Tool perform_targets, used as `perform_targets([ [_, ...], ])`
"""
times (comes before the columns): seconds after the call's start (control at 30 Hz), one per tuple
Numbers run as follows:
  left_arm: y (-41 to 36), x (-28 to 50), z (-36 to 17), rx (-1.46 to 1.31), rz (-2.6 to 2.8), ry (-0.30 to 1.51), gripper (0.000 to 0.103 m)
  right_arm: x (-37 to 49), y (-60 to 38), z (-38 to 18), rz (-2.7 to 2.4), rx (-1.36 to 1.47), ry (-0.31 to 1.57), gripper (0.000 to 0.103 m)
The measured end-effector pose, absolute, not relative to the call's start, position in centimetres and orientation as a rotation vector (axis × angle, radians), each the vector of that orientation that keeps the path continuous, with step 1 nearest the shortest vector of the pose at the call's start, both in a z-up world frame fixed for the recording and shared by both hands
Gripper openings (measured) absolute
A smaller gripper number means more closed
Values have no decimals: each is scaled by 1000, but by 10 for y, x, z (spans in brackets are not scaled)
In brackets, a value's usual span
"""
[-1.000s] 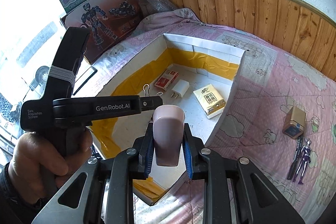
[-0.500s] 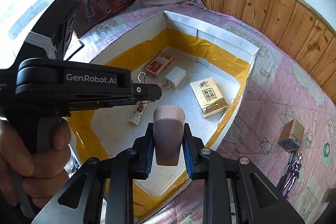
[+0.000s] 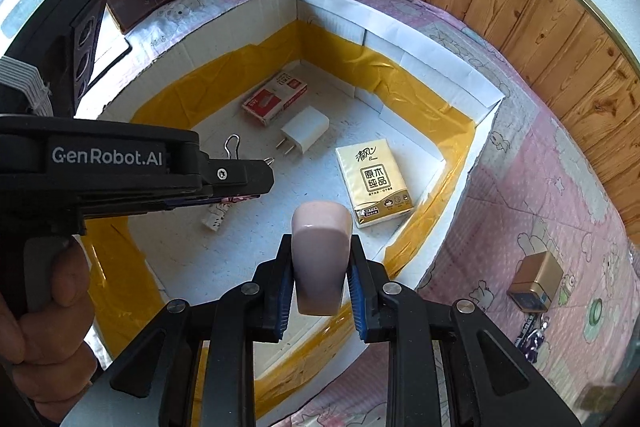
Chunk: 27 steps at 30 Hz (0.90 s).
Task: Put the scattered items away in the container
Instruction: 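Carry the binder clip and pink cylinder over the white box with both tools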
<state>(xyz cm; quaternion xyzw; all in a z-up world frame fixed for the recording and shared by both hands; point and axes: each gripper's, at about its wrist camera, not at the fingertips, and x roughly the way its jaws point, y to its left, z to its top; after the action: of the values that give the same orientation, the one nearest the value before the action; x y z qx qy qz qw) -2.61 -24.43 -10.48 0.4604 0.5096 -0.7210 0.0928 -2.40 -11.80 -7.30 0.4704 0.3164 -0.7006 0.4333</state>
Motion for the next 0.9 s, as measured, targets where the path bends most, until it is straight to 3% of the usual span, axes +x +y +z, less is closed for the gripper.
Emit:
perform_targets([
  [0.33, -244, -31, -126, 1398, -2011, 1644, 33, -26, -130, -92, -1653, 1170, 920, 26],
  [0.9, -245, -38, -143, 1430, -1926, 1655, 33, -20, -144, -103, -1566, 1158, 1103, 26],
])
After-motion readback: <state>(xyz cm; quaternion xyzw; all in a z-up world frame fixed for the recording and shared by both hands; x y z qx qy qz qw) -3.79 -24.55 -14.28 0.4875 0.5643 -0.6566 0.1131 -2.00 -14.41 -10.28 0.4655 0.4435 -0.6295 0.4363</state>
